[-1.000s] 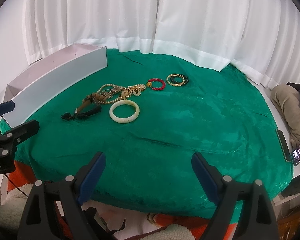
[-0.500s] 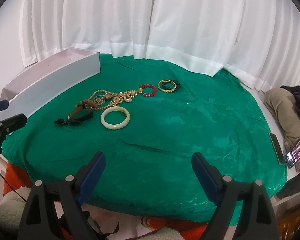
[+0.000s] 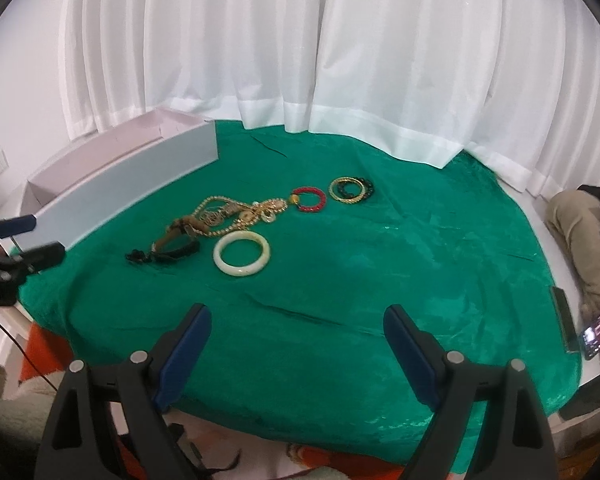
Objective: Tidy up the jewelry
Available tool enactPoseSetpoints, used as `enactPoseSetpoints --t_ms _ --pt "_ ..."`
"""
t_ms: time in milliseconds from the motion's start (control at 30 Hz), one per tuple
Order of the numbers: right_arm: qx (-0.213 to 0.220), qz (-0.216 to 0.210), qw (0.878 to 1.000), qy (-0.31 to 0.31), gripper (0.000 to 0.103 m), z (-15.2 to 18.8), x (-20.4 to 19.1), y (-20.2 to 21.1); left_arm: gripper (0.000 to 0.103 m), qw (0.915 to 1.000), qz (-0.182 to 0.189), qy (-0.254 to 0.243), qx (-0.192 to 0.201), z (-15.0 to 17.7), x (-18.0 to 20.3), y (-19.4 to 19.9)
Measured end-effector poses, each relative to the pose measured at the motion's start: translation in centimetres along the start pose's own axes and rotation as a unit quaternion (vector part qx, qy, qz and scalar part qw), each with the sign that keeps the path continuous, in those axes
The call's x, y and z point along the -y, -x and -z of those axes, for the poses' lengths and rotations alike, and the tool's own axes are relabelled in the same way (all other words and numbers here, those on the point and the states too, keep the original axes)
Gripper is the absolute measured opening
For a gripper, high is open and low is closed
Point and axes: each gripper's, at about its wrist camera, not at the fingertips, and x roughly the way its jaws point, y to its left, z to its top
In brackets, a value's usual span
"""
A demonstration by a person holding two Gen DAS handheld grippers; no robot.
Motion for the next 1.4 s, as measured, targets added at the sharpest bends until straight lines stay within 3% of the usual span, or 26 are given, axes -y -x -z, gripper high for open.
enactPoseSetpoints --t_ms 200,333,467,833,1400 --pt "-0.007 -0.022 0.999 -0.033 0.091 0.5 -0.2 -0.5 0.103 0.9998 -0.006 -0.017 -0.002 0.4 1.0 -0.3" --pt "-0.024 -0.004 1.000 -0.014 0.091 1.1 -1.4 -1.2 0.103 0.9997 -0.005 -0.025 -0.006 0.7 1.4 -0.6" --pt "-0.037 -0.029 0.999 -0.016 0.091 1.5 -2.2 -1.7 0.103 0.9998 -0.002 -0.021 -0.001 0.8 1.5 -0.3" --pt "-0.029 -0.010 1.000 0.000 0.091 1.0 -2.8 -1.0 0.103 0.9997 -0.009 -0.021 0.004 1.0 1.6 -0.1" --pt "-0.045 -0.019 0.999 -0.014 0.091 1.5 -3.0 -2.0 0.103 0.9991 -0.037 0.016 -0.017 2.3 -1.5 -1.0"
